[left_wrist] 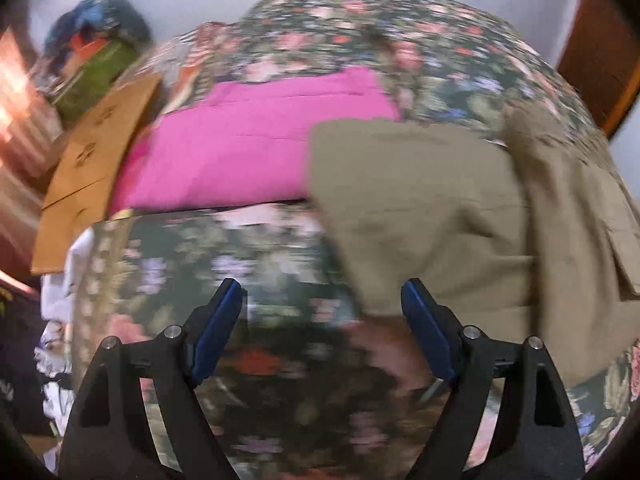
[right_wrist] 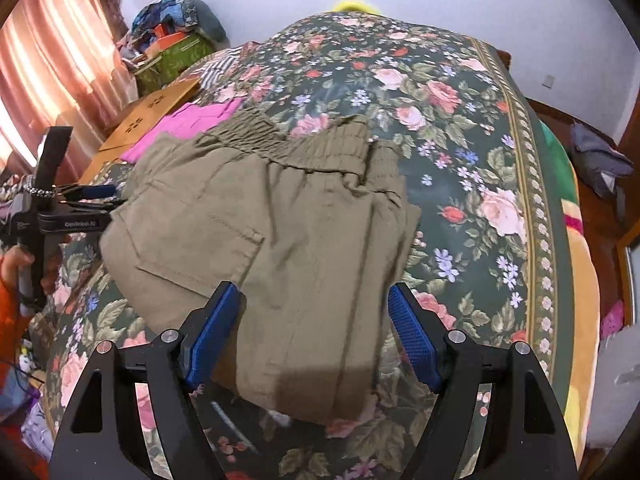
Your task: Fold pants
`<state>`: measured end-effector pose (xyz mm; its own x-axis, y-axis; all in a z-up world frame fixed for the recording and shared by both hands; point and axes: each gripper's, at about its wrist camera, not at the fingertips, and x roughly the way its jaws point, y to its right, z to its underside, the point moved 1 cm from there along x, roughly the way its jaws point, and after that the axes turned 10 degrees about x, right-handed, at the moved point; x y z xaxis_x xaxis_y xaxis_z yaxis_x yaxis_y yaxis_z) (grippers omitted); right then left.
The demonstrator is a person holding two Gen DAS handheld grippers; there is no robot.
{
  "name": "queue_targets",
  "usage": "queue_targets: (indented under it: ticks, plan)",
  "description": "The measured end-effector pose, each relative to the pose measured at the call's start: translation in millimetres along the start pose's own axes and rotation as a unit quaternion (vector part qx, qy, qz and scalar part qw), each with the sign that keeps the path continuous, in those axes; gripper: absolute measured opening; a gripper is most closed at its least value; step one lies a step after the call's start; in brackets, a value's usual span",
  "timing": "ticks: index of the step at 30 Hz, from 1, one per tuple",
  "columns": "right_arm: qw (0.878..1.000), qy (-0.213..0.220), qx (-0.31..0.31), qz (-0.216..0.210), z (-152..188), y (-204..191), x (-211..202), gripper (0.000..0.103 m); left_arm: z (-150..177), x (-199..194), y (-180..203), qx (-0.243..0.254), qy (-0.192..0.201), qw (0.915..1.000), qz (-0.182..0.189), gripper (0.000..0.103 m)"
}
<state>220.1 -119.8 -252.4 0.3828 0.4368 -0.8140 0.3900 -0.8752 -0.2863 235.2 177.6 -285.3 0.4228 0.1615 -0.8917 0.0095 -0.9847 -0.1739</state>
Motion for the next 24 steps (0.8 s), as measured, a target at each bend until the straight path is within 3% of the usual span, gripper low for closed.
queue_targets:
  ticks: [6,9,12,15,18,21,24]
  plan:
    - [1.0,0.003,0.015,-0.008,2.5,4.0,-1.4,0.073,-10.3,-21.6,-21.2,-0.033,0.038,0.9985,0.024,0.083]
    - [1.0,0.003,0.015,-0.008,2.1,4.4,-1.2,0.074,-30.8,-23.0,-7.1,-0.02,0.053,0.9973,0.046,0.083]
    - [1.0,0.002,0.016,-0.009,2.4,4.2,-0.9,0.074,-50.5,-5.4,16.5,0.015,0.042,0.9955,0.084,0.089]
    - [1.0,0.001,0.022,-0.012,2.6,5.9,-0.4,0.074,-57.5,28.1,28.8,0.049,0.009,0.9971,0.058,0.094]
    - [1.0,0.003,0.024,-0.014,3.4,6.4,-0.7,0.074,-58.8,33.9,14.4,0.022,0.01,0.9975,0.066,0.096]
    - [1.0,0.001,0.024,-0.019,3.2,7.8,0.7,0.074,-62.8,25.9,-8.2,-0.003,0.021,0.9988,0.044,0.096]
    - [0.999,-0.002,0.025,-0.025,1.9,9.6,2.6,0.074,-70.8,18.5,-18.5,-0.021,0.03,0.9978,0.055,0.095]
